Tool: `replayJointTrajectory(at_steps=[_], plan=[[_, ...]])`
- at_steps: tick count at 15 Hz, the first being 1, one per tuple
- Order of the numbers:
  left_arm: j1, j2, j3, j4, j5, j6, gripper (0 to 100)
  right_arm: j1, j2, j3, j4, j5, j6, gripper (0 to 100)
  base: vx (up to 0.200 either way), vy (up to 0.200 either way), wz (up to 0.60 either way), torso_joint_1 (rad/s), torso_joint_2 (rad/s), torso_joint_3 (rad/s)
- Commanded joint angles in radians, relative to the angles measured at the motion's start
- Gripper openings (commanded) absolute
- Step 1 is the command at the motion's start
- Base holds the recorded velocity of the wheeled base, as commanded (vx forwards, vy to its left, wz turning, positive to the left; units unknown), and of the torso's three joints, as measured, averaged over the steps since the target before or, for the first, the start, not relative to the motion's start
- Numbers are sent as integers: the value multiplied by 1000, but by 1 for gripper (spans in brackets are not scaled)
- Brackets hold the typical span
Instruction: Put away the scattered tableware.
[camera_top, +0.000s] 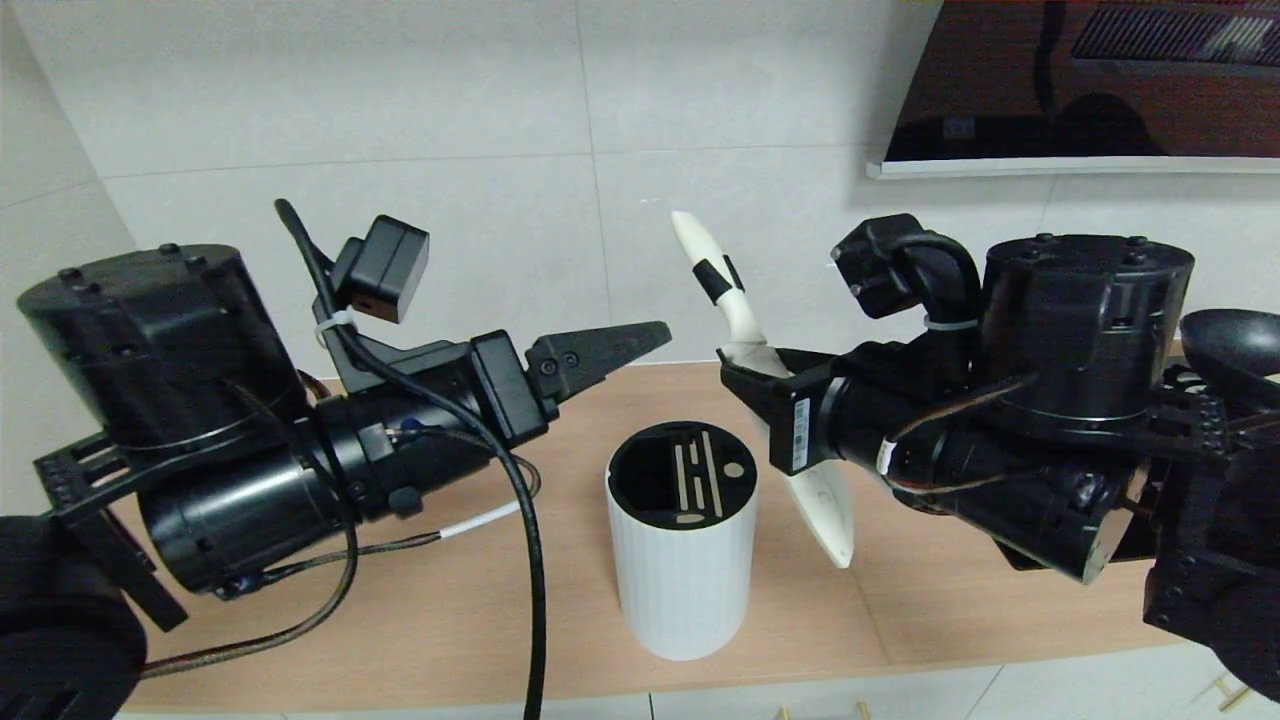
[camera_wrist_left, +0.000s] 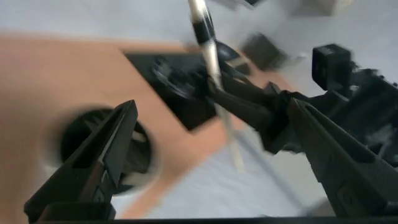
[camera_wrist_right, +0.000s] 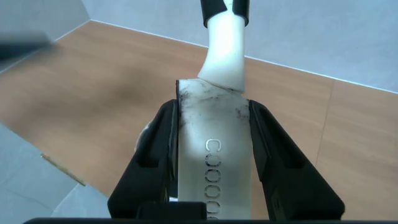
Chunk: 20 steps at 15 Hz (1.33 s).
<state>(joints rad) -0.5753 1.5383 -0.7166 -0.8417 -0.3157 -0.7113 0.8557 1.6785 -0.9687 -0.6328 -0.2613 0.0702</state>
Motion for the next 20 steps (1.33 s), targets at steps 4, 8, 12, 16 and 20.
replayJointTrajectory(at_steps=[4,8,12,16,20], plan=[[-32,63,-7,-96,15,-36,100,88,4,-5,-1,-3,53,0,0,0,0,0,0,0],[-44,112,-15,-168,89,-33,100,126,36,-5,-1,-3,60,0,0,0,0,0,0,0],[-44,112,-17,-177,87,-31,100,144,41,1,-1,-3,79,0,0,0,0,0,0,0],[-40,112,-17,-181,87,-28,100,154,38,4,-2,-3,80,0,0,0,0,0,0,0],[-24,138,-35,-183,109,-27,100,169,33,13,-2,-3,80,0,0,0,0,0,0,0]])
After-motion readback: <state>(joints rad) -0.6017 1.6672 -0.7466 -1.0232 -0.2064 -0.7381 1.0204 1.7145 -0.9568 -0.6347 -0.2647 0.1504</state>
